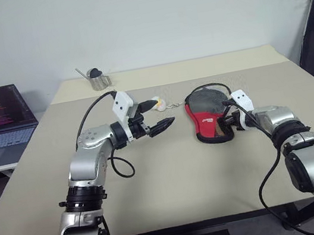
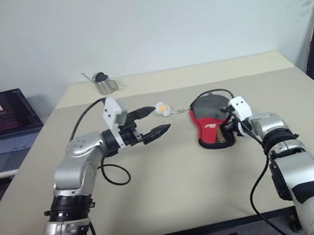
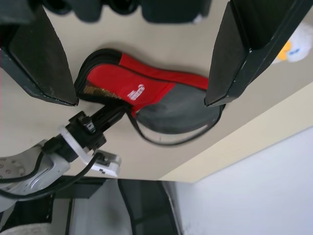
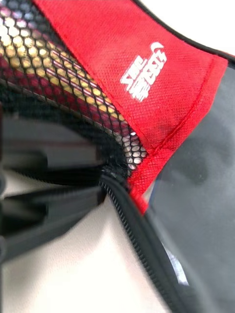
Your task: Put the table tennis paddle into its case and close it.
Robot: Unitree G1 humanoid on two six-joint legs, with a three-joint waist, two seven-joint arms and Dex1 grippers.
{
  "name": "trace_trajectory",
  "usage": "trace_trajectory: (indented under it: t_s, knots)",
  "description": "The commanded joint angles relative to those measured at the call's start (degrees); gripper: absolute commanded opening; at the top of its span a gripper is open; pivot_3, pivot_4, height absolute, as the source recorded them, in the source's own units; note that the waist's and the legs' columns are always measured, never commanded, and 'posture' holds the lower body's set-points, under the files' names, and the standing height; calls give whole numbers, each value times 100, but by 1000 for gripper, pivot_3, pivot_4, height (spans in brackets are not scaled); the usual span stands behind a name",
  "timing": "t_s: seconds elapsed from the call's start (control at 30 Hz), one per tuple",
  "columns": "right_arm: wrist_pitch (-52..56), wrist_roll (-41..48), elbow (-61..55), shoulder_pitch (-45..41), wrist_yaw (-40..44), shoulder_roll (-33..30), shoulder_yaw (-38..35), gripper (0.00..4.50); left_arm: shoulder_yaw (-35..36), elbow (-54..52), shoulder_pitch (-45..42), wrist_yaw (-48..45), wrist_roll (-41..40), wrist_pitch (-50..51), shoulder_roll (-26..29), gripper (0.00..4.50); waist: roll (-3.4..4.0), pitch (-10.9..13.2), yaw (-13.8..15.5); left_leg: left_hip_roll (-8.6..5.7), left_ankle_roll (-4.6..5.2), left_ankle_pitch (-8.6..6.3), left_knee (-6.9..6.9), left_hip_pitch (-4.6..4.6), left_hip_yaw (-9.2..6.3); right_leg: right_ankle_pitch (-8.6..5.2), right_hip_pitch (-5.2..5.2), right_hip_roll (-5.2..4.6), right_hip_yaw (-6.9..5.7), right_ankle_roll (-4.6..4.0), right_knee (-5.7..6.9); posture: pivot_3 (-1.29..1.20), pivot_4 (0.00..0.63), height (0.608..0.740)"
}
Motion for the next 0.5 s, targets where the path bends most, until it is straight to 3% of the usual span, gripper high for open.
trace_trajectory:
  t_s: [0.03,0.23,0.5]
  knots:
    - [255,-4,204,180,-26,202,-2,31,100,-260,203,-117,-73,-80,258,4500,0,0,-28,1,0,0,-5,15,1,0,14,1,1,0,-7,0,150,740]
    - [611,154,-211,146,385,340,-64,31,185,-731,904,-600,-295,222,941,4500,0,0,-120,6,0,-1,-20,16,-2,-3,13,2,1,-5,-14,0,150,740]
    - [1626,413,-1972,650,1010,465,267,31,350,-1344,1494,-726,-664,641,1417,4500,-1,0,-133,15,-1,-2,-72,23,-17,-21,4,7,-2,-35,-29,0,150,740]
